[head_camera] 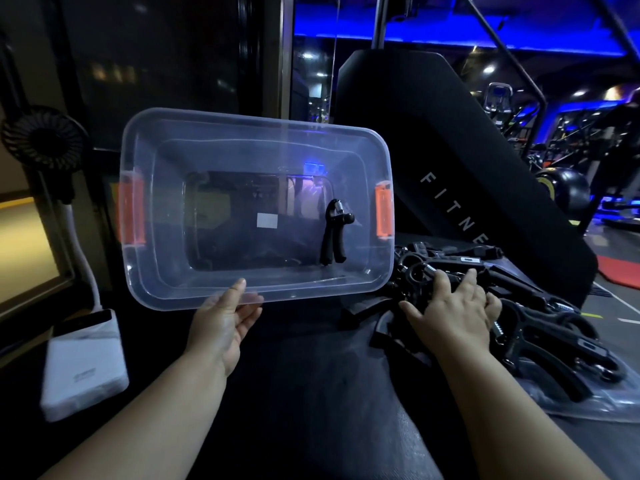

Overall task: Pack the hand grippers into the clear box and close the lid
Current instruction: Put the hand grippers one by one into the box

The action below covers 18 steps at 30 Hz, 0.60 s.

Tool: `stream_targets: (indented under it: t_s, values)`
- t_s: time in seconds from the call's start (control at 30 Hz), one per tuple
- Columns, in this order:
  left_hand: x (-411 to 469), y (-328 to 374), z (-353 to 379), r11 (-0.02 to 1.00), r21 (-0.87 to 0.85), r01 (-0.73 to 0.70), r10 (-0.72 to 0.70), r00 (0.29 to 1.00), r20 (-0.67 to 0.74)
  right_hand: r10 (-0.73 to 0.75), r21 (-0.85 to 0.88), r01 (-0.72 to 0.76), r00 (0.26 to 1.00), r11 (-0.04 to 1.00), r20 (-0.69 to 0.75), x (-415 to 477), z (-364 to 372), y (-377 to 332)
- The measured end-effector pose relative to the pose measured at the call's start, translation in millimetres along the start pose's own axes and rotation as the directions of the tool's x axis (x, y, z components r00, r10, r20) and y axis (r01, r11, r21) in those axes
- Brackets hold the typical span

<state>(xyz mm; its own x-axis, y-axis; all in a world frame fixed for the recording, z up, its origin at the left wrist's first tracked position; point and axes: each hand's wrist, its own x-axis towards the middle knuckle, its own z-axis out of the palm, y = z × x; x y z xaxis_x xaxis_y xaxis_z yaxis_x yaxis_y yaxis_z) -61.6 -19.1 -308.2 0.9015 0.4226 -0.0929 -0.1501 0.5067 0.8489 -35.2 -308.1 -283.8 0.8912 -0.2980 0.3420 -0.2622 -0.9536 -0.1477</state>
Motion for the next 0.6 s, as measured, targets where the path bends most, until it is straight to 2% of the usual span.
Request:
stream_targets:
  t_s: [0.23, 0.6]
  values:
    - [-1.9, 0.6, 1.6, 1.0, -0.001, -0.009, 0.009, 1.0, 0.001, -0.017, 0.054, 0.019, 1.0, 0.998, -0.024, 6.2, -2.5, 4.1]
    - [-2.5, 0.7, 1.7, 1.0, 0.004, -0.02, 0.02, 1.0, 0.007, -0.06, 0.013, 0.06, 0.998, 0.998, -0.012, 3.4, -6.7, -2.9]
